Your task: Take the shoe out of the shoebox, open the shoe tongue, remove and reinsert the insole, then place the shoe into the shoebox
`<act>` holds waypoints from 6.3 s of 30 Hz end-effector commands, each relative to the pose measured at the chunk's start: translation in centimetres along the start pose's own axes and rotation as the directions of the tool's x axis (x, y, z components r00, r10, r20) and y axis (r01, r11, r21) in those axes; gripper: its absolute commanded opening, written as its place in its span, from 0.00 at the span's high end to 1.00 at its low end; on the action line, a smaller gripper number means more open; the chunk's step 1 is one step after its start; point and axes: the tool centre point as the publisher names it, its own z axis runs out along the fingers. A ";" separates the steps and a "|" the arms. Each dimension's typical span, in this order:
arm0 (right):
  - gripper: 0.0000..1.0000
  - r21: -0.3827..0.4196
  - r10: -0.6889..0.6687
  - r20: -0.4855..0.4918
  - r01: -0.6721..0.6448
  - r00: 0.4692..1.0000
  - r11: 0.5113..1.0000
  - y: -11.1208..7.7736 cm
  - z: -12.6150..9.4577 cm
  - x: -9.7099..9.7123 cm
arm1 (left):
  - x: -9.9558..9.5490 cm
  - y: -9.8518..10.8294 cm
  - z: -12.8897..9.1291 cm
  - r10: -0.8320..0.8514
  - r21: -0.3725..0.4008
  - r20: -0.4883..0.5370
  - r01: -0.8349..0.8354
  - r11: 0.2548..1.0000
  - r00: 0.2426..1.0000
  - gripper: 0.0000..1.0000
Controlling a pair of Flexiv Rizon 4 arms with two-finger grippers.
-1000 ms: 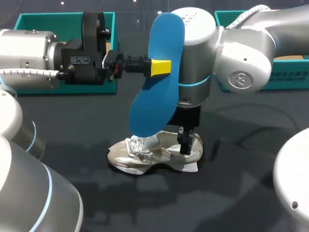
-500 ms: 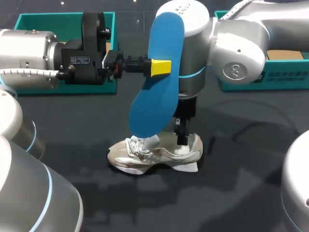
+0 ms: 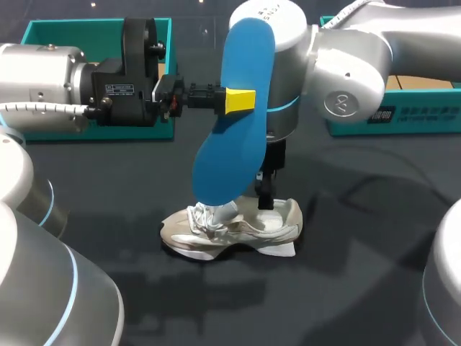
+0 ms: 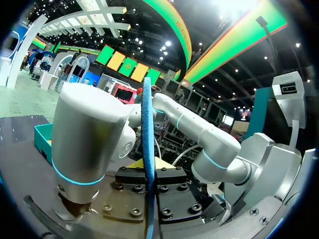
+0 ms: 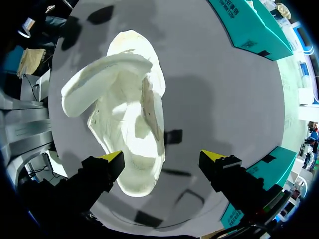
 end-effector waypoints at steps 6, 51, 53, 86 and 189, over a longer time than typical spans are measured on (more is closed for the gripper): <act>0.00 -0.005 -0.007 -0.032 0.006 0.999 1.000 1.5 2.7 -1.1 | 0.0 0.1 0.1 0.000 0.001 0.001 0.000 1.000 1.000 1.00; 1.00 -0.038 -0.011 -0.182 0.004 0.983 0.999 2.2 7.4 -0.4 | 0.0 0.1 0.1 0.000 0.001 0.001 0.000 1.000 1.000 1.00; 1.00 -0.034 -0.010 -0.184 0.004 0.983 0.999 2.1 7.2 -0.1 | 0.0 0.1 0.1 0.000 0.001 0.001 0.000 1.000 1.000 1.00; 1.00 -0.039 0.593 -0.277 -0.625 0.756 0.780 -2.1 1.5 2.0 | 0.0 0.1 0.1 0.000 0.001 0.001 0.000 1.000 1.000 1.00; 0.00 0.028 0.848 -0.512 -0.985 0.134 0.173 -4.4 1.0 4.8 | 0.0 0.1 0.1 0.000 0.001 0.001 0.000 1.000 1.000 1.00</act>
